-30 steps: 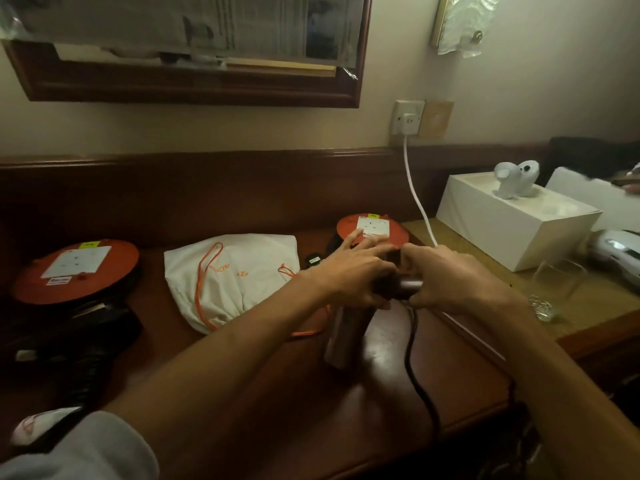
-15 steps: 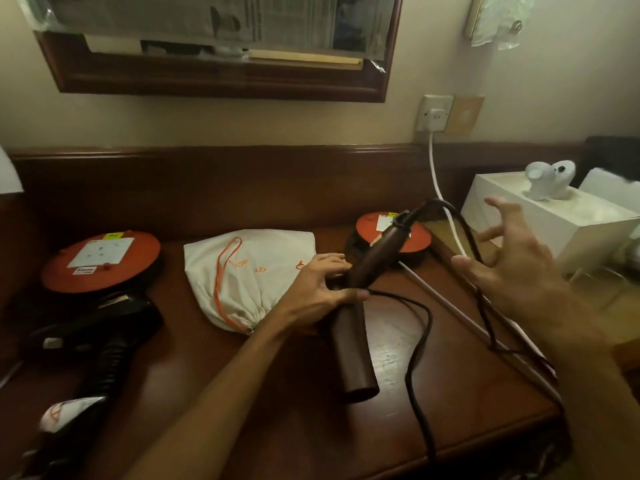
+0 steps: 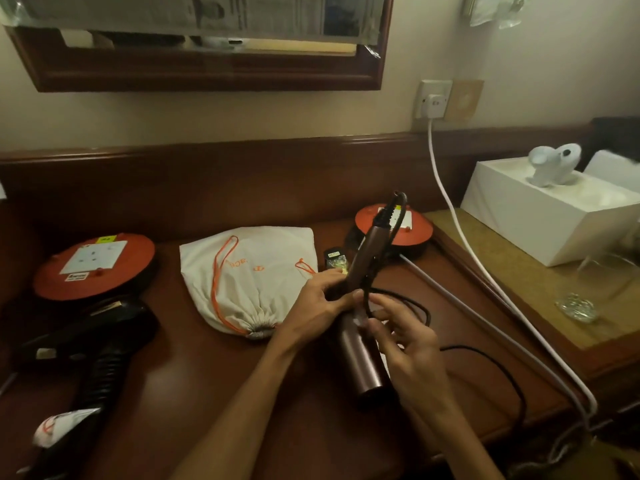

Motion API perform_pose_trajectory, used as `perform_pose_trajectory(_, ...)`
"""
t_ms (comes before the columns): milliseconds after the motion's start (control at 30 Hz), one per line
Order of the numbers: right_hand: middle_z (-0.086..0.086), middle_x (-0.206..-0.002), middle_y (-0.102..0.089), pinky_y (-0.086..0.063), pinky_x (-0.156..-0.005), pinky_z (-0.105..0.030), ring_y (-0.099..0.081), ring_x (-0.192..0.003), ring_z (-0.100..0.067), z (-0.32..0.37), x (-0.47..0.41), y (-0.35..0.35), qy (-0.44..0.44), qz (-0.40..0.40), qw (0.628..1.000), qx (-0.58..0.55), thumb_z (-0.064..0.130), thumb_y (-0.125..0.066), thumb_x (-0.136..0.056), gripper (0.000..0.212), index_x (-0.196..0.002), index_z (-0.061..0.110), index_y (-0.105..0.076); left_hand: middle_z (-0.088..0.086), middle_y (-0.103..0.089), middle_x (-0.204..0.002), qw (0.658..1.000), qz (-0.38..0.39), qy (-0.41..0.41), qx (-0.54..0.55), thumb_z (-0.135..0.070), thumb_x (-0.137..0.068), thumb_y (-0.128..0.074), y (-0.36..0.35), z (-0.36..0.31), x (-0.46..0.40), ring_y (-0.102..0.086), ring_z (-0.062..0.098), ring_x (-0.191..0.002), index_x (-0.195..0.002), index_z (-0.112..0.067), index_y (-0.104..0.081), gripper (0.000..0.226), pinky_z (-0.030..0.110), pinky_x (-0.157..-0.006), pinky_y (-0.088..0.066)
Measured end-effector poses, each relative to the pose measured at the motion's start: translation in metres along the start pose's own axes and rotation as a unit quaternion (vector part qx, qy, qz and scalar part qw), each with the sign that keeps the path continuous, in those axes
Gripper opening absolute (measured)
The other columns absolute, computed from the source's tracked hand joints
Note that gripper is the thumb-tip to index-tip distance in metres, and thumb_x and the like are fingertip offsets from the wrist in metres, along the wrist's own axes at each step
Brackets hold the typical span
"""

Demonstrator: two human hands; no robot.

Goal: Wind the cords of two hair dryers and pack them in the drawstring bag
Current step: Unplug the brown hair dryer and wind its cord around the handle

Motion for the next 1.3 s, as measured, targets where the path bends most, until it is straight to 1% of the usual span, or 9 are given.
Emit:
perform_pose_trajectory(200, 0.005, -0.095, -0.063, -0.054, -0.075, -0.019, -0.064, -0.09, -0.008, -0.014, -0.011, 0.002, 0.064, -0.039, 0.992, 0.104, 0.003, -0.069, -0.092, 0.02, -0.107, 0.011, -0.079, -0.021, -0.055, -0.11, 0.997, 0.01, 0.001, -0.082, -0.059, -0.1, -0.033, -0.009, 0.0, 0.003, -0.047, 0.011, -0.121, -0.107, -0.028, -0.064, 0.045, 0.041, -0.113, -0.037)
perform_pose_trajectory(300, 0.002, -0.097, -0.07, -0.056, -0.077, -0.026, -0.068, -0.089, -0.013, -0.018, -0.013, 0.0, 0.091, -0.015, 0.99, 0.102, 0.005, -0.069, -0.093, 0.015, -0.103, 0.01, -0.078, -0.016, -0.059, -0.113, 0.99, 0.002, -0.029, -0.134, -0.073, -0.087, -0.051, -0.013, 0.001, 0.002, -0.048, 0.005, -0.12, -0.108, -0.026, -0.07, 0.055, 0.034, -0.105, -0.042)
perform_pose_trajectory(400, 0.007, -0.088, -0.068, -0.056, -0.072, -0.031, -0.066, -0.082, -0.015, -0.021, -0.012, 0.002, 0.055, 0.003, 0.994, 0.094, 0.011, -0.071, -0.091, 0.006, -0.088, 0.015, -0.074, -0.011, -0.064, -0.109, 0.993, -0.039, -0.039, -0.107, -0.062, -0.077, -0.071, -0.016, 0.001, 0.001, -0.052, 0.001, -0.112, -0.106, -0.023, -0.073, 0.049, 0.028, -0.095, -0.048)
perform_pose_trajectory(633, 0.007, -0.085, -0.072, -0.056, -0.074, -0.033, -0.069, -0.082, -0.01, -0.044, -0.013, 0.039, -0.041, 0.164, 0.975, 0.143, 0.022, -0.066, -0.096, 0.008, -0.093, 0.024, -0.073, -0.009, -0.067, -0.125, 0.995, -0.036, -0.025, -0.095, -0.056, -0.084, -0.073, -0.013, 0.002, 0.004, -0.06, 0.009, -0.122, -0.12, -0.034, -0.061, 0.044, 0.048, -0.11, -0.044)
perform_pose_trajectory(733, 0.011, -0.083, -0.067, -0.055, -0.069, -0.037, -0.063, -0.077, -0.007, -0.046, -0.021, 0.048, -0.032, 0.17, 0.933, 0.315, 0.041, -0.063, -0.095, 0.016, -0.089, 0.028, -0.07, -0.003, -0.055, -0.151, 0.988, -0.008, -0.024, -0.155, -0.055, -0.086, -0.07, -0.015, -0.003, 0.007, -0.036, 0.007, -0.146, -0.13, -0.031, -0.064, 0.051, 0.044, -0.126, -0.011)
perform_pose_trajectory(833, 0.007, -0.072, -0.064, -0.056, -0.062, -0.037, -0.063, -0.067, -0.013, -0.059, -0.038, 0.073, -0.085, 0.156, 0.856, 0.486, 0.069, -0.047, -0.09, 0.048, -0.08, 0.025, -0.065, -0.001, -0.048, -0.156, 0.987, 0.021, -0.017, -0.158, -0.05, -0.086, -0.073, -0.012, -0.004, 0.006, -0.035, 0.008, -0.142, -0.139, -0.029, -0.061, 0.059, 0.053, -0.125, -0.018)
perform_pose_trajectory(1033, -0.003, -0.054, -0.057, -0.038, -0.046, -0.024, -0.048, -0.047, -0.016, -0.063, -0.068, 0.103, -0.175, 0.204, 0.94, 0.209, 0.075, -0.055, -0.079, 0.075, -0.068, 0.002, -0.07, -0.003, -0.049, -0.154, 0.982, 0.096, -0.014, -0.163, -0.043, -0.089, -0.074, -0.009, -0.003, 0.001, -0.028, -0.003, -0.144, -0.143, -0.026, -0.058, 0.059, 0.055, -0.126, -0.01)
perform_pose_trajectory(1167, -0.01, -0.075, -0.065, -0.049, -0.064, -0.027, -0.058, -0.066, -0.015, -0.061, -0.074, 0.11, -0.201, 0.341, 0.901, 0.18, 0.051, -0.069, -0.085, 0.041, -0.082, 0.01, -0.074, -0.005, -0.047, -0.139, 0.981, 0.1, -0.03, -0.164, -0.047, -0.088, -0.072, -0.008, -0.002, 0.001, -0.035, 0.015, -0.137, -0.141, -0.023, -0.061, 0.059, 0.046, -0.119, -0.032)
perform_pose_trajectory(1300, -0.011, -0.076, -0.068, -0.052, -0.055, -0.024, -0.064, -0.06, -0.009, -0.063, -0.099, 0.107, -0.167, 0.305, 0.914, 0.207, 0.008, -0.074, -0.088, 0.009, -0.083, 0.014, -0.07, -0.006, -0.051, -0.127, 0.964, 0.145, -0.052, -0.217, -0.049, -0.086, -0.069, -0.013, -0.011, 0.0, -0.035, 0.015, -0.132, -0.141, -0.028, -0.061, 0.06, 0.044, -0.116, -0.03)
Point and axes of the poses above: each hand's wrist, its own x-axis away from the middle knuckle, its own y-axis out of the back of the hand, z = x × y, the point moved 4 cm from there along -x, towards the middle knuckle
